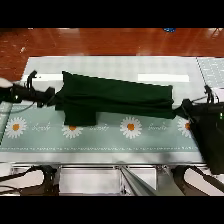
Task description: Fold the shirts.
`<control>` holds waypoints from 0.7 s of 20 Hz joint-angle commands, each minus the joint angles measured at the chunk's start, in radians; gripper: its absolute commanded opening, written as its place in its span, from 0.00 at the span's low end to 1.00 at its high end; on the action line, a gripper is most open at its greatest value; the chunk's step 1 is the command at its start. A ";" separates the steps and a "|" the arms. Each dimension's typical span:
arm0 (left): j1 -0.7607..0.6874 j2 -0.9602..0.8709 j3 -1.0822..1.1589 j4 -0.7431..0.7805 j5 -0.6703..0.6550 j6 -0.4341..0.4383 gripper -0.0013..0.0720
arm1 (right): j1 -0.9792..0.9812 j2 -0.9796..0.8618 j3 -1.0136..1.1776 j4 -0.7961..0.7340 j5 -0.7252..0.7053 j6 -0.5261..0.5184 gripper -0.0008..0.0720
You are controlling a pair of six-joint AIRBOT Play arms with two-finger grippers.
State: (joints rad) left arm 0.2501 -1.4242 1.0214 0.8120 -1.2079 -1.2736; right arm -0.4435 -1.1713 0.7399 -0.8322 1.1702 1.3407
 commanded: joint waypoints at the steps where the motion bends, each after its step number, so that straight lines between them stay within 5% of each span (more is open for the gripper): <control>1: -0.074 -0.169 0.269 -0.001 -0.017 -0.085 0.04 | 0.071 -0.111 0.152 0.031 -0.065 0.034 0.04; 9: -0.127 -0.600 0.882 -0.001 -0.130 -0.318 0.04 | 0.079 -0.360 0.402 0.057 -0.103 0.050 0.04; 14: -0.153 -0.695 0.949 -0.013 -0.109 -0.273 0.06 | 0.080 -0.463 0.436 0.100 -0.150 0.039 0.06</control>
State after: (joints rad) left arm 0.1104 -2.0624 1.9163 0.8074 -1.3300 -1.5566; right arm -0.3649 -1.5784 1.1522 -0.7616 1.0538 1.3884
